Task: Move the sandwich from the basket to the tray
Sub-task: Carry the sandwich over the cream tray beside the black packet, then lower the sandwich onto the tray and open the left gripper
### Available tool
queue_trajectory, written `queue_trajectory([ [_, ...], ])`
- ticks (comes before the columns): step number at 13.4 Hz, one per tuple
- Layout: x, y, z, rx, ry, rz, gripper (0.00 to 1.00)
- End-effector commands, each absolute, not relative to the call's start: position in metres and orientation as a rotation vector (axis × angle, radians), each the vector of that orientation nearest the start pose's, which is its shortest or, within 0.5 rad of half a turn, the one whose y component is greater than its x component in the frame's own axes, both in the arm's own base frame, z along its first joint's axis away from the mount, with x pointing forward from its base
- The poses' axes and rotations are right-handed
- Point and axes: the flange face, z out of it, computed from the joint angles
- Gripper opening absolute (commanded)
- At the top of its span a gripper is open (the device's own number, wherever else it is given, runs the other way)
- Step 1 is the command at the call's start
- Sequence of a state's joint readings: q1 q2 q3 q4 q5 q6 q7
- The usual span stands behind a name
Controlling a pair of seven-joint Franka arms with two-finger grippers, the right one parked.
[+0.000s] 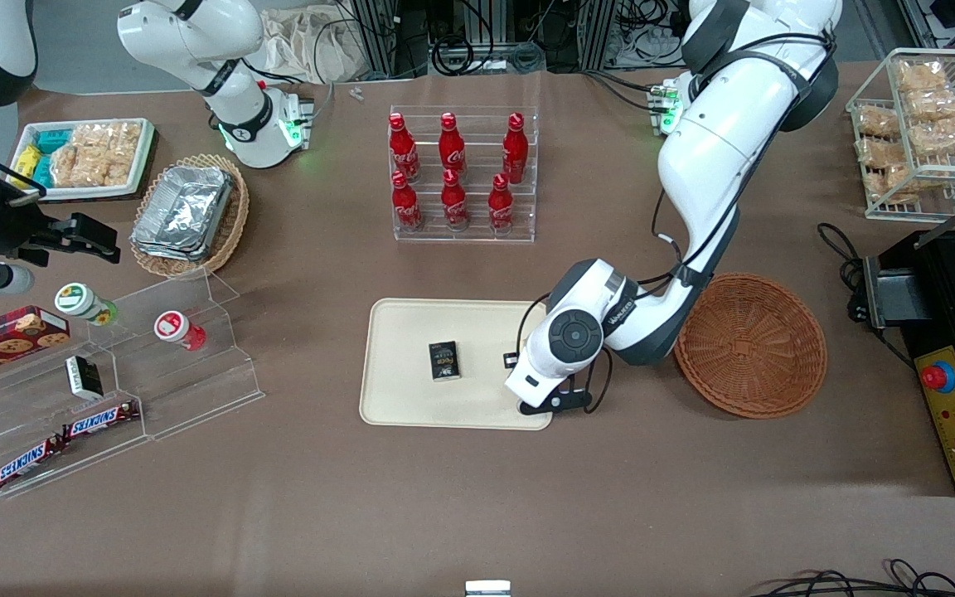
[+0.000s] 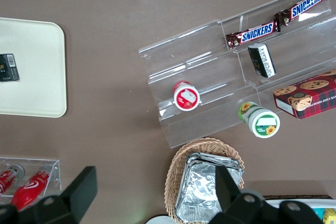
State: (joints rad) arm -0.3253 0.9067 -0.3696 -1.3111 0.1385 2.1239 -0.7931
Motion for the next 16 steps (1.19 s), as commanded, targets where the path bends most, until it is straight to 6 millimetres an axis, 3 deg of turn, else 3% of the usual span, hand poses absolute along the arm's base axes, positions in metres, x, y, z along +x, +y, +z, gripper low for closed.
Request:
queue_trajectory([
  [1, 0.609, -0.434, 0.200, -3.239, -0.209, 0.181, 0.79],
  [2, 0.610, -0.433, 0.194, -3.242, -0.215, 0.168, 0.99],
  [5, 0.617, -0.429, 0.206, -3.251, -0.230, 0.133, 0.99],
  [8, 0.629, -0.422, 0.265, -3.272, -0.255, 0.033, 0.99],
  [9, 0.638, -0.405, 0.287, -3.241, -0.282, 0.005, 0.99],
  [11, 0.637, -0.385, 0.341, -3.174, -0.286, 0.004, 0.99],
  [12, 0.634, -0.372, 0.368, -3.135, -0.292, 0.015, 0.99],
  [13, 0.639, -0.344, 0.392, -3.080, -0.338, 0.013, 0.99],
  [16, 0.638, -0.290, 0.444, -3.019, -0.445, -0.047, 0.99],
])
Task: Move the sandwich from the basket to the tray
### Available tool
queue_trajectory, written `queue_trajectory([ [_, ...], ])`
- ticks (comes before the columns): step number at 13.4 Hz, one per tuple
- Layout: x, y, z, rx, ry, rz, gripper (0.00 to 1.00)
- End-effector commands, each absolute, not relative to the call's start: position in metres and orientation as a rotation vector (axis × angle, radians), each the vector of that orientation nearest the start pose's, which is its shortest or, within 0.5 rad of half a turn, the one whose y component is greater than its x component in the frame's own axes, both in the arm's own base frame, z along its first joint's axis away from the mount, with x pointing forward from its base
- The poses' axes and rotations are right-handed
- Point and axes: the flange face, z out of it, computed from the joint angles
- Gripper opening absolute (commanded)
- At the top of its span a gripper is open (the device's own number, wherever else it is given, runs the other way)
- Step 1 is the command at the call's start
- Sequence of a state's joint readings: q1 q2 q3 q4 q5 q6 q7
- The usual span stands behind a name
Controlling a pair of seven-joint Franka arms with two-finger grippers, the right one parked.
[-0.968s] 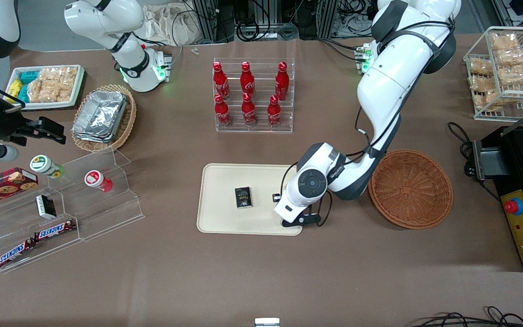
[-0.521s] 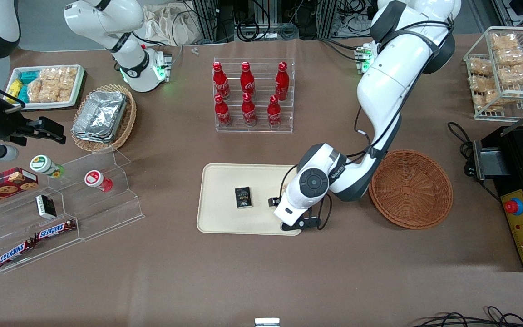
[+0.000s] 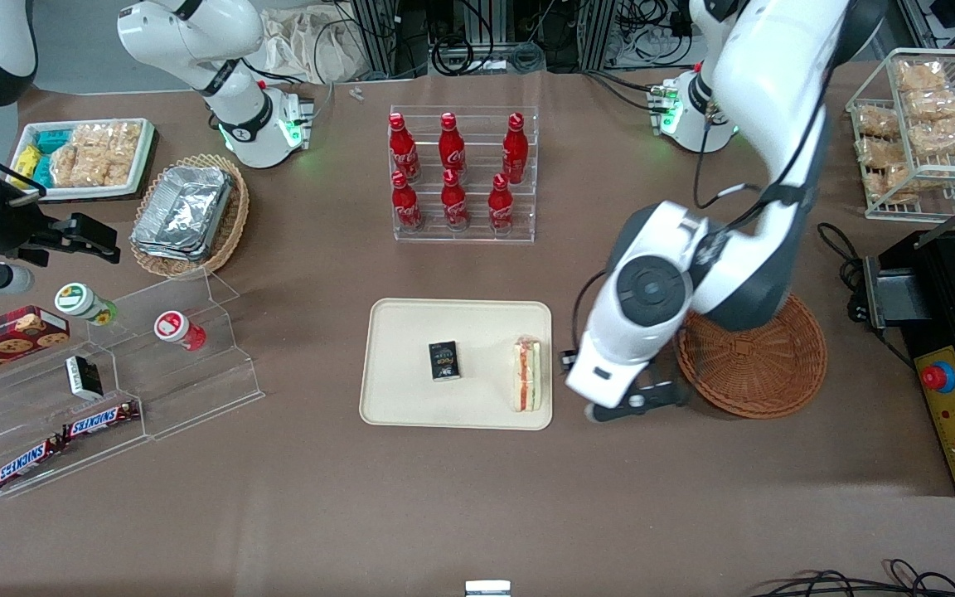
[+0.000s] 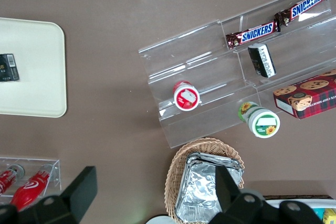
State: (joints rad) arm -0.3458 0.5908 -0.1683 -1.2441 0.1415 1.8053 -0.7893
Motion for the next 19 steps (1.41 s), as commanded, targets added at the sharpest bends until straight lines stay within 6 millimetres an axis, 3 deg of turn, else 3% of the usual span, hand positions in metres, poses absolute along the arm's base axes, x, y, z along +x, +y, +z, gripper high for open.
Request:
queue_trajectory([
  [1, 0.638, -0.270, 0.459, -3.011, -0.484, -0.067, 0.99],
  [6, 0.604, -0.160, 0.517, -3.053, -0.401, -0.049, 0.99],
  [8, 0.599, -0.123, 0.525, -3.084, -0.334, 0.005, 0.99],
  [11, 0.596, -0.085, 0.534, -3.136, -0.290, 0.046, 0.99],
  [14, 0.581, -0.060, 0.537, -3.162, -0.229, 0.057, 0.99],
  [17, 0.580, -0.056, 0.533, -3.166, -0.120, 0.074, 0.99],
  [18, 0.584, -0.018, 0.529, -3.164, -0.224, 0.084, 0.99],
  [19, 0.582, -0.052, 0.534, -3.177, -0.120, 0.073, 0.99],
])
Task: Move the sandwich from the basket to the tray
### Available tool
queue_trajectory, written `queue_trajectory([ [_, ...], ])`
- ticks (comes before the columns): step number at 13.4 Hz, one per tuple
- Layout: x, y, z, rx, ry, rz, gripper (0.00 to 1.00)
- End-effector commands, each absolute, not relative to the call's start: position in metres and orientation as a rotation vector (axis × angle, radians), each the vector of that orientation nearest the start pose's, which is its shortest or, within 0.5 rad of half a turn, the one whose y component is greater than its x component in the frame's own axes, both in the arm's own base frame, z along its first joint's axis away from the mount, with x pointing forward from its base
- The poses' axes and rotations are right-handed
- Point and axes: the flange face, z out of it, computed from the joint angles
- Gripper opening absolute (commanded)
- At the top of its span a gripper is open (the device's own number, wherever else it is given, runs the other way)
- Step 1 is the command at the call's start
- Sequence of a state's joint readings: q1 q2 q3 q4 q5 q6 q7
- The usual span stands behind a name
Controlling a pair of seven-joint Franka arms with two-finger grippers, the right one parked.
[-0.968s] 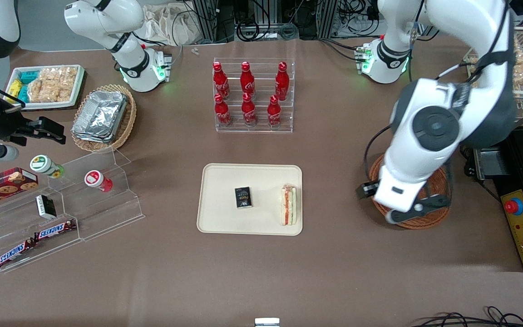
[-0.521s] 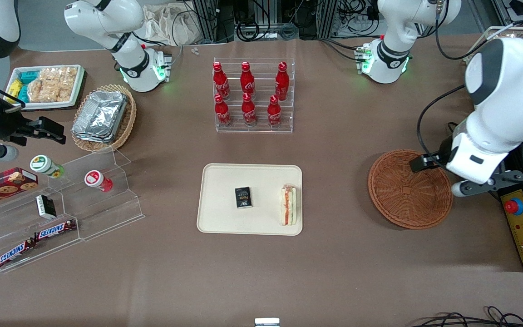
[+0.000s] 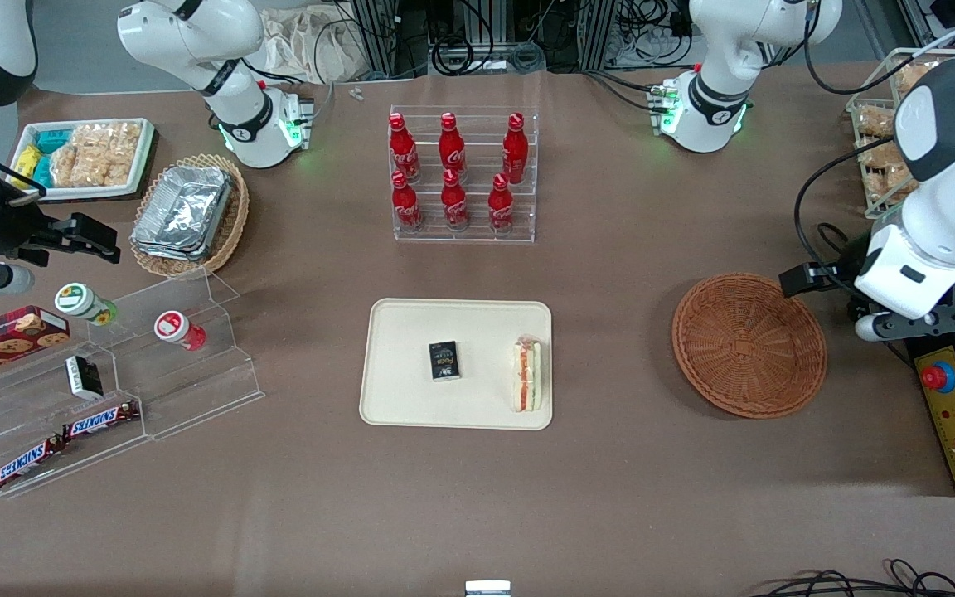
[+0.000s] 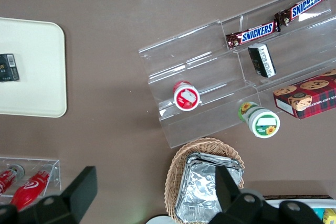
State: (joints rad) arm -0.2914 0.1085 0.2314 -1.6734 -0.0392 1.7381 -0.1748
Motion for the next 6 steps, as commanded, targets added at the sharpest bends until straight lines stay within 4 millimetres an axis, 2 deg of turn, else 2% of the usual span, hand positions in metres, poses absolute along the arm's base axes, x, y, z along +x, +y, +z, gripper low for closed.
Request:
queue_trajectory([
  [1, 0.584, -0.040, 0.532, -3.172, -0.152, 0.076, 0.99],
  [4, 0.595, -0.037, 0.522, -3.166, -0.117, 0.099, 1.00],
  [5, 0.596, -0.047, 0.519, -3.113, -0.023, 0.139, 1.00],
  [6, 0.596, -0.050, 0.515, -3.057, 0.000, 0.174, 1.00],
])
